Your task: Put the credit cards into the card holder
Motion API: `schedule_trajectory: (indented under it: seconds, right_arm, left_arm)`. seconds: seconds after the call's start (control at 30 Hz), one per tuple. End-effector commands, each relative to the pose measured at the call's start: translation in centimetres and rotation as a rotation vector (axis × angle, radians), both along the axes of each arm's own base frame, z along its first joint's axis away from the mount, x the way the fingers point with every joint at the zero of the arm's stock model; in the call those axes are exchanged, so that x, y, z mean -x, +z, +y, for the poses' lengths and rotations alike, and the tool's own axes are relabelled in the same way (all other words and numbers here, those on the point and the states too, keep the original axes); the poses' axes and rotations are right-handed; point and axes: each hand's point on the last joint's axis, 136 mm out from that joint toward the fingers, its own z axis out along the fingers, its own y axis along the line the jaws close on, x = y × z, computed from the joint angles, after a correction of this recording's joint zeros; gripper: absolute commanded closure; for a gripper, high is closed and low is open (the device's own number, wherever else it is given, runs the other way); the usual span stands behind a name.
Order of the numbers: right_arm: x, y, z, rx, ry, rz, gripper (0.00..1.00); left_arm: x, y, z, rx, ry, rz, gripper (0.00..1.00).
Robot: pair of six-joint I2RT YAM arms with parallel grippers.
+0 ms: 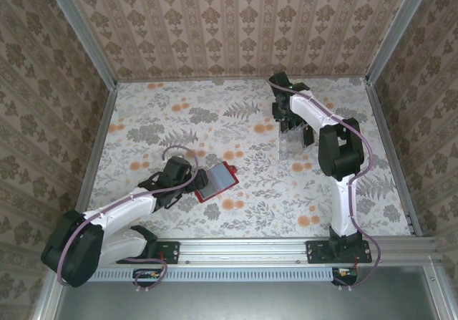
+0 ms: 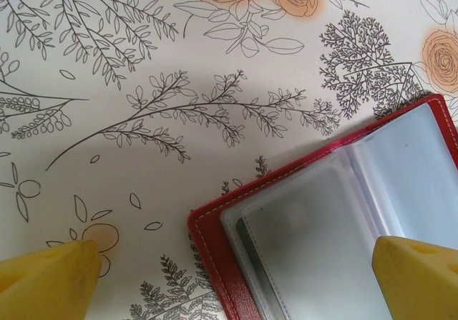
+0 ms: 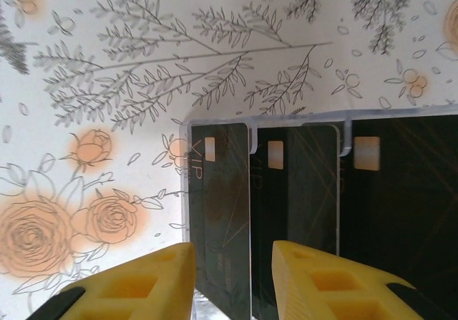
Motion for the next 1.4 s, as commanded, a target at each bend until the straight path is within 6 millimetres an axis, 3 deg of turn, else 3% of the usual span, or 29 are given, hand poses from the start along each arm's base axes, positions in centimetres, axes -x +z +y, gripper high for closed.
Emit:
schedule_trajectory:
  seconds: [0.0,0.43,0.97,1.37]
  right_arm:
    - [0.3,-0.6,-0.3,0.056,0.016,0.043,0.64]
    - [0.2,-1.5,0.7,0.057,0.040,0.076,0.64]
    - [-0.3,1.2,-0.1,0.143,0.037,0.002,0.63]
    - [0.2,-1.0,-0.2,0.160,0.046,0.063,0.63]
  left_arm:
    - [-1.0,0.9,-0.2,0.009,0.005,-0.029,0.00]
    - [-1.0,0.9,-0.3,0.008,0.003,-0.030,0.00]
    - [-1.1,0.8,-0.2,0.013,0.005,-0.030,0.00]
    - [-1.2,0.6,0.0,0.017,0.007,-0.026,0.00]
